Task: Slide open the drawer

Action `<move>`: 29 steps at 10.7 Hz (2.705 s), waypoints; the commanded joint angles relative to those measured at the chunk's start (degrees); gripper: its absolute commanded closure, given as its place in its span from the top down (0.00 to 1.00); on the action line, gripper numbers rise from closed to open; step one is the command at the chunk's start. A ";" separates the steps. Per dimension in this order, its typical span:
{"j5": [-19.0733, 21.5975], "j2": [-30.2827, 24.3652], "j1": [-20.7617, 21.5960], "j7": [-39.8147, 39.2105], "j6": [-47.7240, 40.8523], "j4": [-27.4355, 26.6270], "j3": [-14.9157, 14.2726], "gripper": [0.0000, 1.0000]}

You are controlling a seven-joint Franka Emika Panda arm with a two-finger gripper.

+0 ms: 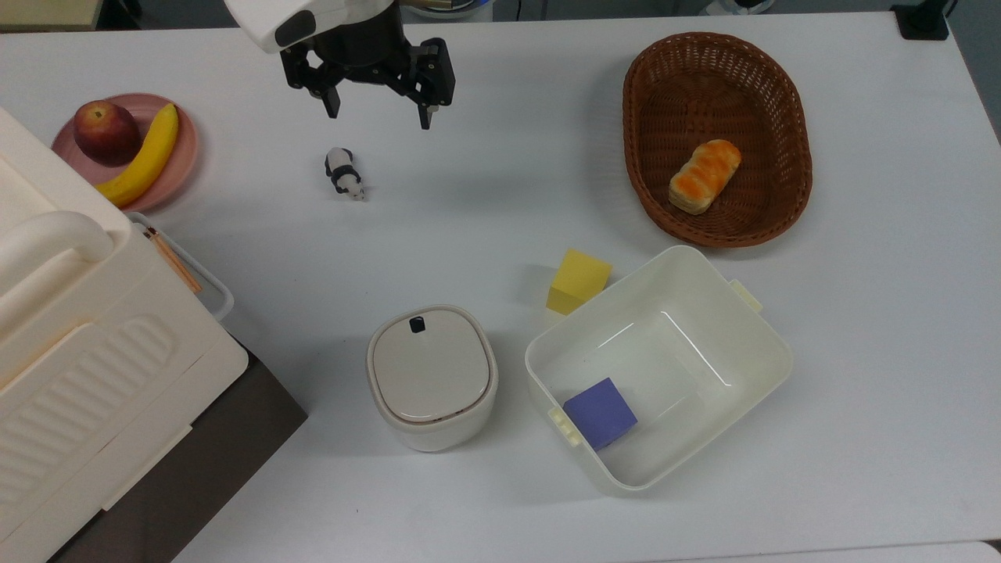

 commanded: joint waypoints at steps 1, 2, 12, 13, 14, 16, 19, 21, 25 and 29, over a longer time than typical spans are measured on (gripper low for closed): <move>-0.74 -1.12 0.21 1.85 0.24 -1.30 -0.04 1.00; -0.83 -1.12 0.21 1.68 0.24 -1.30 -0.04 1.00; -0.92 -1.03 0.38 0.98 0.33 -2.27 -0.04 1.00; -1.01 -1.03 0.47 0.98 0.33 -2.44 -0.04 1.00; -1.01 -1.03 0.47 0.98 0.42 -2.70 -0.04 1.00; -1.01 -0.95 0.47 0.19 0.33 -2.97 -0.04 1.00; -1.01 -0.95 0.47 -0.43 0.42 -3.32 -0.04 1.00; -1.18 -0.95 0.30 -0.60 3.56 -3.32 -0.12 1.00; -5.66 0.28 -0.66 -11.31 6.47 -4.29 -0.12 1.00; -10.13 4.31 -4.70 -24.30 16.47 -6.05 -0.12 1.00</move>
